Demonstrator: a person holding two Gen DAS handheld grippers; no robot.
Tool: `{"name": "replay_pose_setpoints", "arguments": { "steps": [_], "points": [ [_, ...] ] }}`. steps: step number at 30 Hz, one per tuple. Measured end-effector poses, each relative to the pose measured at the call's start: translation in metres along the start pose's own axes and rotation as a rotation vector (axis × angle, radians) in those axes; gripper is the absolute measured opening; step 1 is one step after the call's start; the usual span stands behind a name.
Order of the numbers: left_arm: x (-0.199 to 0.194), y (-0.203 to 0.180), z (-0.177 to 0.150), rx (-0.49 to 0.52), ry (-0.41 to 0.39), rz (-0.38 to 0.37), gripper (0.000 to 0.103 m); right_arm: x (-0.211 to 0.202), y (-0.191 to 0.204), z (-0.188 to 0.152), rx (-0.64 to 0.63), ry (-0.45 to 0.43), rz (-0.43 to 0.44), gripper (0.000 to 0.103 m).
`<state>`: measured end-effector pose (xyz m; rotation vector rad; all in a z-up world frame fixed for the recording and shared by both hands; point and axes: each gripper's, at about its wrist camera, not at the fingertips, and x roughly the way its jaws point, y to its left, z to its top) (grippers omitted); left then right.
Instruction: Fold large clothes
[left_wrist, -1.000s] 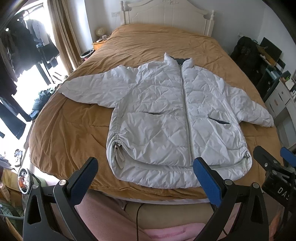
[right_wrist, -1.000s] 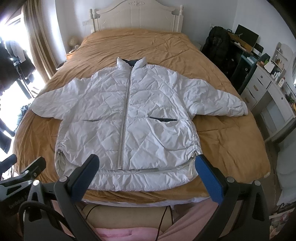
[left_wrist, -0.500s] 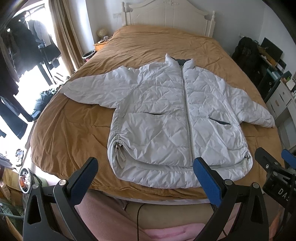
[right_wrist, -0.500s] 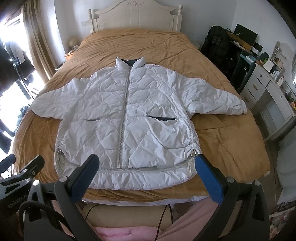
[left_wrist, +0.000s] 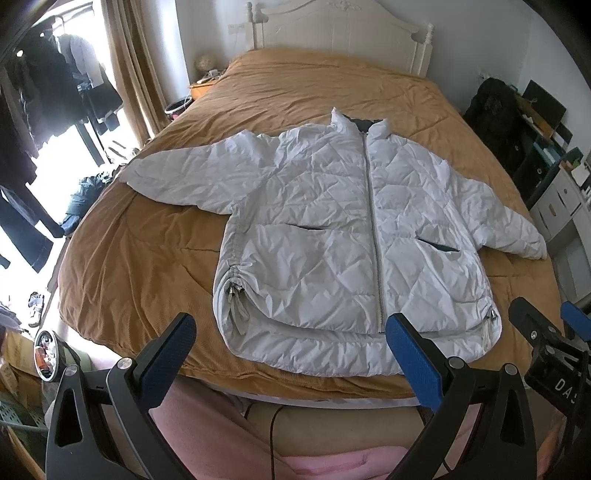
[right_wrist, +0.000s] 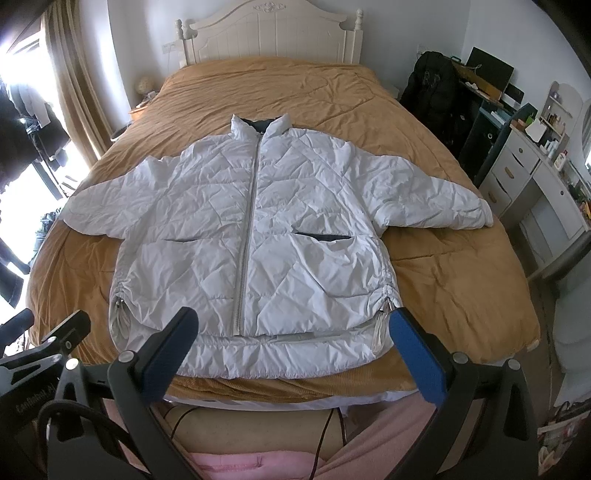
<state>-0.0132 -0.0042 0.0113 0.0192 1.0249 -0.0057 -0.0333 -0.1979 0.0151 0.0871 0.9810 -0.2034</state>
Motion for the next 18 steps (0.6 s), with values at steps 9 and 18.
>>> {"name": "replay_pose_setpoints", "arguments": {
  "steps": [9, 18],
  "points": [
    [0.0046, 0.0031, -0.0025, -0.001, 0.012, -0.004, 0.102, -0.0003, 0.0021, -0.0001, -0.001, 0.007, 0.001, 0.103],
    [0.0087, 0.0017, -0.0032, -0.007, 0.018, -0.007, 0.102, 0.0009, 0.0025, -0.0009, -0.002, 0.008, -0.001, 0.103]
  ]
}}
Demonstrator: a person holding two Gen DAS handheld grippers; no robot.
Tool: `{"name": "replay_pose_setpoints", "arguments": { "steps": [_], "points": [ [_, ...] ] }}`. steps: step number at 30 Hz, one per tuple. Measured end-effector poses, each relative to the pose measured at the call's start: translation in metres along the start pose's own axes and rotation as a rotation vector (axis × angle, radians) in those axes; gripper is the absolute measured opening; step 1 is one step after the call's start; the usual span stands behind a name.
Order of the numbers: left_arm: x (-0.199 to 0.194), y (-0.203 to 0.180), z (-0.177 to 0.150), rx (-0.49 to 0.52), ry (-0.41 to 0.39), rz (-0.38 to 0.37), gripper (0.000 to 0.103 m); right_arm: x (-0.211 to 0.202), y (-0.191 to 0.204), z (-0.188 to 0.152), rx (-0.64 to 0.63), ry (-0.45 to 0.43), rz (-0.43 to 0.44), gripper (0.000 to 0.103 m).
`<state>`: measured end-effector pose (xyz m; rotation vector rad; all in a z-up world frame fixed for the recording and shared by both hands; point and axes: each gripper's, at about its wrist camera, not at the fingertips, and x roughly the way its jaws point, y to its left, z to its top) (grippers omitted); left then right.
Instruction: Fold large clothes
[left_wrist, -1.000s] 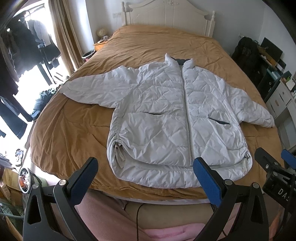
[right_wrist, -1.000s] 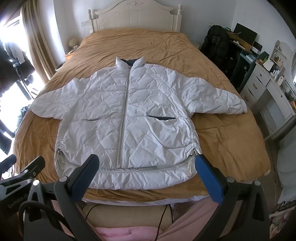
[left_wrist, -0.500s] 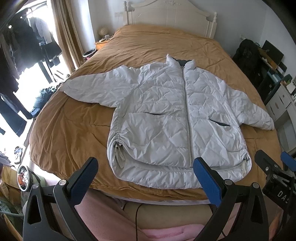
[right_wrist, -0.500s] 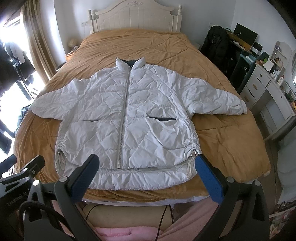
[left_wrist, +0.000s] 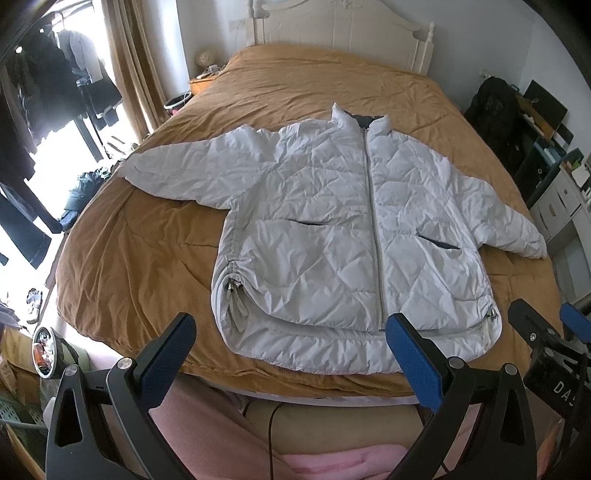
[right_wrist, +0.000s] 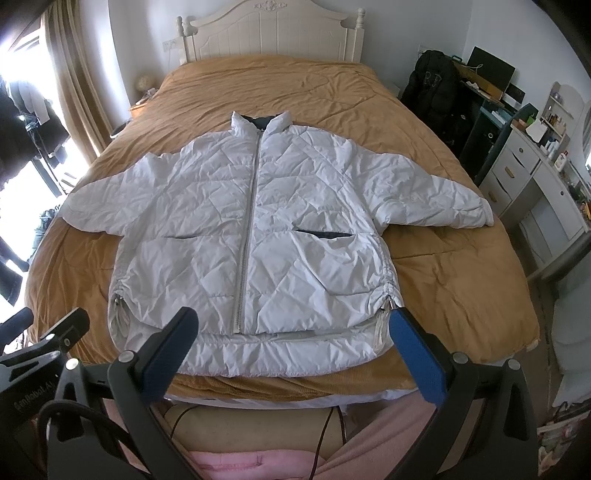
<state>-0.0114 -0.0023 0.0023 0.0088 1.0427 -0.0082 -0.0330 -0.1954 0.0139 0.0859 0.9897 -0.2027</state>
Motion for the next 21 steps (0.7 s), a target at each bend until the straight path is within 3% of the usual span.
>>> {"name": "replay_pose_setpoints", "arguments": {
  "steps": [21],
  "points": [
    [0.026, 0.019, 0.006, -0.017, 0.02, -0.029, 0.102, 0.016, 0.008, 0.0, 0.009, 0.016, 0.006, 0.103]
  ]
}}
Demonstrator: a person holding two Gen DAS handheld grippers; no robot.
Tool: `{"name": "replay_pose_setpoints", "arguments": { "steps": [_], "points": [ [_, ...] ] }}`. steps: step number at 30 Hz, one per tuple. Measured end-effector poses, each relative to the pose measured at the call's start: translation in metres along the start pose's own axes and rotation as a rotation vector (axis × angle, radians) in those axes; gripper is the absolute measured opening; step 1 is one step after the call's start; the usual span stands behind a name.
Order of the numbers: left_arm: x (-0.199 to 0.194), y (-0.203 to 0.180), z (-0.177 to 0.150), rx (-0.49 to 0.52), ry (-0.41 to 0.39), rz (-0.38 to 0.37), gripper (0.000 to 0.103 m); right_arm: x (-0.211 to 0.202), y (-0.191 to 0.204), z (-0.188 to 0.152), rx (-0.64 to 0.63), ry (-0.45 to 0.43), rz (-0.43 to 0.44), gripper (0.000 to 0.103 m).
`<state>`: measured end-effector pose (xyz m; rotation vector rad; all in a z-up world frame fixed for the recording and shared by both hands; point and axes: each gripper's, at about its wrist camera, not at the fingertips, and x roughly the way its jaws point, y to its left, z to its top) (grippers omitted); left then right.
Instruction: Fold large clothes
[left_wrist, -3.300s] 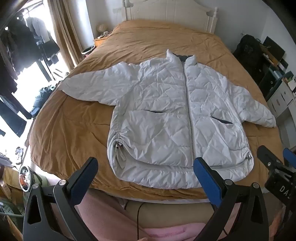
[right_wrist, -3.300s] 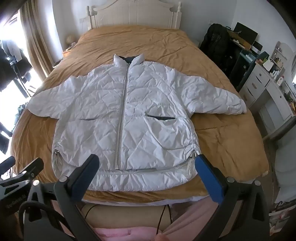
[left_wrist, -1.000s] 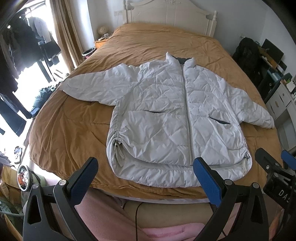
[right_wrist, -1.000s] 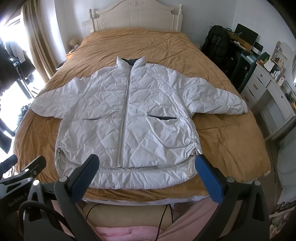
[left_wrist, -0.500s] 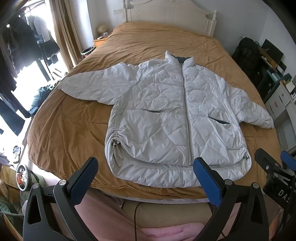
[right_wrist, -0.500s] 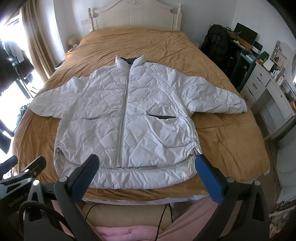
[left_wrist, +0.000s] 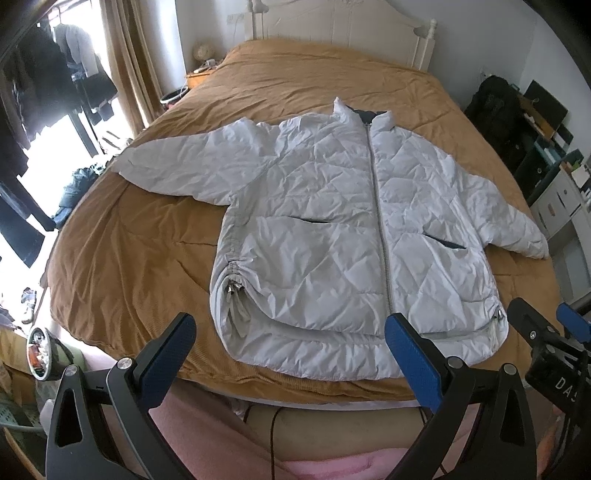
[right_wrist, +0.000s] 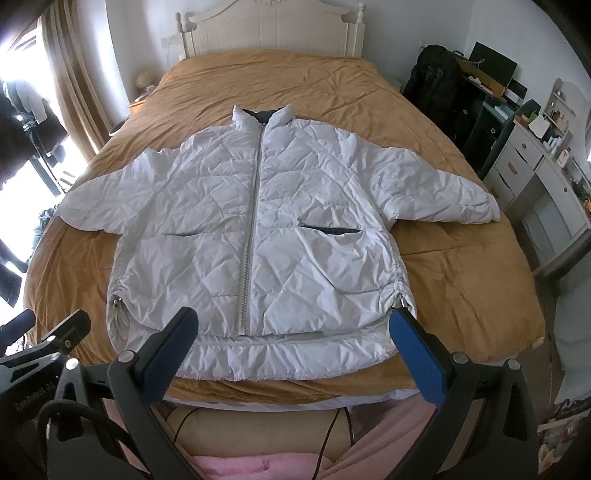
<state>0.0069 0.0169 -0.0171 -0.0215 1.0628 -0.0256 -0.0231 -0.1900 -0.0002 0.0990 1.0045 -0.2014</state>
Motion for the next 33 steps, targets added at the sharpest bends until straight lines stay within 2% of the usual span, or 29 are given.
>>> {"name": "replay_pose_setpoints", "arguments": {
  "steps": [8, 12, 16, 20, 23, 25, 29, 33],
  "points": [
    [0.019, 0.01, 0.01, -0.002, 0.013, 0.041, 0.1, 0.027, 0.015, 0.009, -0.02, 0.029, -0.009, 0.103],
    [0.022, 0.011, 0.013, 0.006, 0.011, 0.037, 0.1, 0.028, 0.016, 0.013, -0.008, 0.021, -0.01, 0.103],
    [0.035, 0.015, 0.011, 0.01, 0.044, 0.032, 0.1, 0.033, 0.017, 0.013, -0.002, 0.017, -0.008, 0.103],
    [0.055, 0.033, 0.011, -0.014, 0.061, 0.038, 0.101, 0.043, 0.018, 0.01, 0.004, 0.033, -0.012, 0.103],
    [0.081, 0.076, 0.024, -0.101, 0.077, 0.013, 0.101, 0.057, 0.017, 0.007, 0.005, 0.06, -0.017, 0.103],
    [0.109, 0.126, 0.045, -0.211, 0.093, -0.003, 0.101, 0.071, 0.016, 0.004, 0.0, 0.087, -0.032, 0.103],
    [0.165, 0.226, 0.097, -0.39, 0.085, 0.074, 0.101, 0.098, 0.017, 0.003, -0.015, 0.131, -0.042, 0.103],
    [0.224, 0.323, 0.154, -0.546, 0.086, 0.135, 0.099, 0.138, 0.027, 0.025, -0.06, 0.156, -0.045, 0.103]
  ]
}}
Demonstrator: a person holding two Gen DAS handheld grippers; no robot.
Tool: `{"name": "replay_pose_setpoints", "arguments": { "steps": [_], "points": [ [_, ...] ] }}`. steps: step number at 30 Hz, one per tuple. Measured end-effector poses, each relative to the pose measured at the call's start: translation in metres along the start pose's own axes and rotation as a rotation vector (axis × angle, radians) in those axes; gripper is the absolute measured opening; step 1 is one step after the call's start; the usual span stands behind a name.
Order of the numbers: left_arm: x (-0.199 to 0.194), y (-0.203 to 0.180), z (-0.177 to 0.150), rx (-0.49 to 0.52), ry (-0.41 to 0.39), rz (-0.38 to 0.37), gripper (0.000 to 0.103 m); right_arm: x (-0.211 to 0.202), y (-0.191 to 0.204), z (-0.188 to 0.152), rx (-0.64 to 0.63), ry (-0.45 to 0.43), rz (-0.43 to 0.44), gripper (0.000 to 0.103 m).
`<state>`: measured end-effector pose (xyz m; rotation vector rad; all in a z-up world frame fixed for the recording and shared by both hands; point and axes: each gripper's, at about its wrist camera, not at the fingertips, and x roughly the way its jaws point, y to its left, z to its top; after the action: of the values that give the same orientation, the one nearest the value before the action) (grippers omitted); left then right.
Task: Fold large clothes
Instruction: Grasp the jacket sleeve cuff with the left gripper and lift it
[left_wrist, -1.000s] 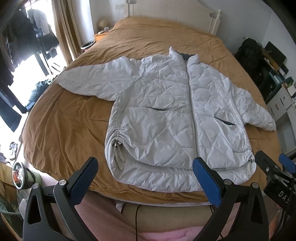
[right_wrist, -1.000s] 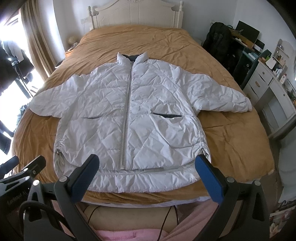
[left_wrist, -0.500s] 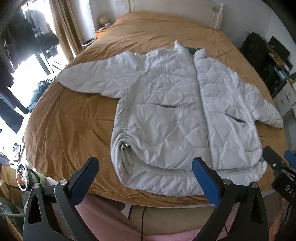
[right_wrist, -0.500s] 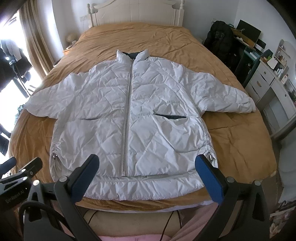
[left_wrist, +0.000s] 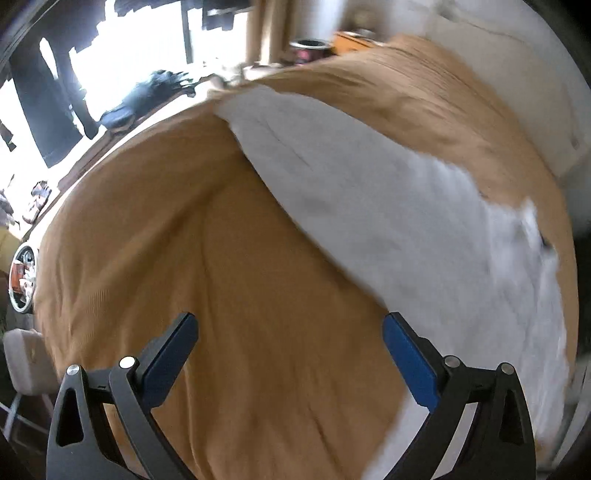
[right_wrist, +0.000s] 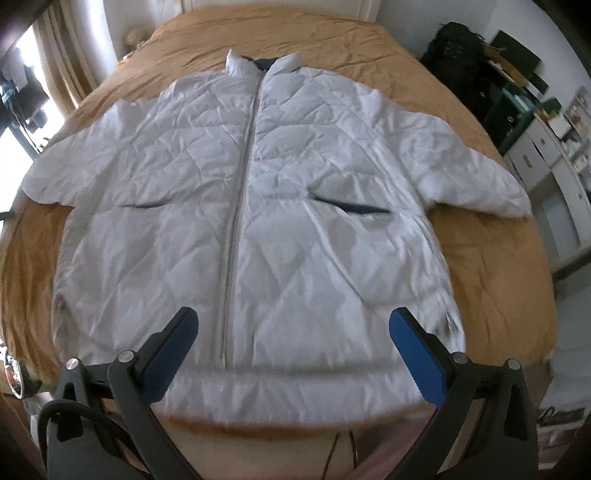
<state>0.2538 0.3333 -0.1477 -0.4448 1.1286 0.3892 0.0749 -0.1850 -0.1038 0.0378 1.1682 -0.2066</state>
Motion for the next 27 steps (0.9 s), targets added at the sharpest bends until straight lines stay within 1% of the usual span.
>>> {"name": "replay_pose_setpoints", "arguments": {
  "steps": [1, 3, 4, 5, 6, 7, 8, 9, 10, 12, 14, 15, 16, 17, 18, 19, 20, 21, 22, 23, 24, 25, 27],
  "points": [
    [0.011, 0.004, 0.018, -0.013, -0.005, 0.012, 0.099, 0.008, 0.002, 0.01, -0.001, 0.0, 0.003, 0.103],
    [0.038, 0.009, 0.061, 0.01, -0.027, 0.013, 0.099, 0.02, 0.008, 0.032, 0.011, -0.02, 0.045, 0.103],
    [0.048, 0.01, 0.076, 0.017, -0.035, 0.032, 0.097, 0.028, 0.013, 0.047, 0.018, -0.03, 0.052, 0.103],
    [0.061, 0.011, 0.093, 0.034, -0.041, 0.046, 0.097, 0.033, 0.017, 0.058, 0.018, -0.042, 0.063, 0.101],
    [0.075, 0.013, 0.109, 0.035, -0.04, 0.038, 0.097, 0.04, 0.024, 0.071, 0.007, -0.064, 0.06, 0.099],
    [0.089, 0.016, 0.123, 0.02, -0.032, 0.032, 0.097, 0.046, 0.033, 0.083, -0.014, -0.085, 0.048, 0.095],
    [0.103, 0.02, 0.134, -0.007, -0.017, 0.018, 0.097, 0.052, 0.04, 0.094, -0.029, -0.096, 0.047, 0.086],
    [0.113, 0.021, 0.135, -0.034, 0.003, 0.006, 0.097, 0.059, 0.048, 0.105, -0.04, -0.099, 0.052, 0.082],
    [0.128, 0.027, 0.143, -0.074, 0.027, -0.024, 0.097, 0.068, 0.055, 0.117, -0.044, -0.094, 0.071, 0.077],
    [0.149, 0.037, 0.149, -0.139, 0.047, -0.068, 0.097, 0.083, 0.062, 0.134, -0.015, -0.067, 0.126, 0.076],
    [0.162, 0.041, 0.157, -0.168, 0.033, -0.088, 0.097, 0.098, 0.066, 0.147, 0.028, -0.034, 0.163, 0.076],
    [0.163, 0.041, 0.159, -0.167, 0.002, -0.077, 0.094, 0.103, 0.068, 0.151, 0.038, -0.033, 0.174, 0.076],
    [0.159, 0.042, 0.159, -0.174, -0.042, -0.055, 0.062, 0.107, 0.071, 0.153, 0.036, -0.038, 0.162, 0.076],
    [0.155, 0.047, 0.159, -0.207, -0.071, -0.081, 0.024, 0.109, 0.073, 0.154, 0.027, -0.046, 0.145, 0.076],
    [0.154, 0.05, 0.158, -0.25, -0.069, -0.149, 0.014, 0.111, 0.075, 0.154, 0.018, -0.051, 0.131, 0.076],
    [0.15, 0.056, 0.157, -0.299, -0.074, -0.197, 0.011, 0.114, 0.076, 0.153, 0.011, -0.053, 0.12, 0.072],
    [0.145, 0.061, 0.157, -0.333, -0.078, -0.204, 0.01, 0.116, 0.073, 0.153, 0.011, -0.05, 0.12, 0.062],
    [0.138, 0.063, 0.158, -0.334, -0.083, -0.196, 0.009, 0.119, 0.068, 0.153, 0.018, -0.044, 0.127, 0.055],
    [0.128, 0.064, 0.158, -0.324, -0.098, -0.186, 0.009, 0.123, 0.061, 0.153, 0.042, -0.037, 0.14, 0.044],
    [0.113, 0.064, 0.159, -0.301, -0.125, -0.175, 0.009, 0.127, 0.053, 0.154, 0.069, -0.029, 0.154, 0.037],
    [0.102, 0.062, 0.16, -0.291, -0.146, -0.181, 0.009, 0.13, 0.044, 0.156, 0.098, -0.024, 0.173, 0.036],
    [0.087, 0.061, 0.16, -0.282, -0.172, -0.192, 0.009, 0.134, 0.034, 0.16, 0.134, -0.044, 0.209, 0.035],
    [0.051, 0.056, 0.16, -0.271, -0.237, -0.226, 0.009, 0.142, 0.024, 0.17, 0.146, -0.069, 0.229, 0.035]
  ]
}}
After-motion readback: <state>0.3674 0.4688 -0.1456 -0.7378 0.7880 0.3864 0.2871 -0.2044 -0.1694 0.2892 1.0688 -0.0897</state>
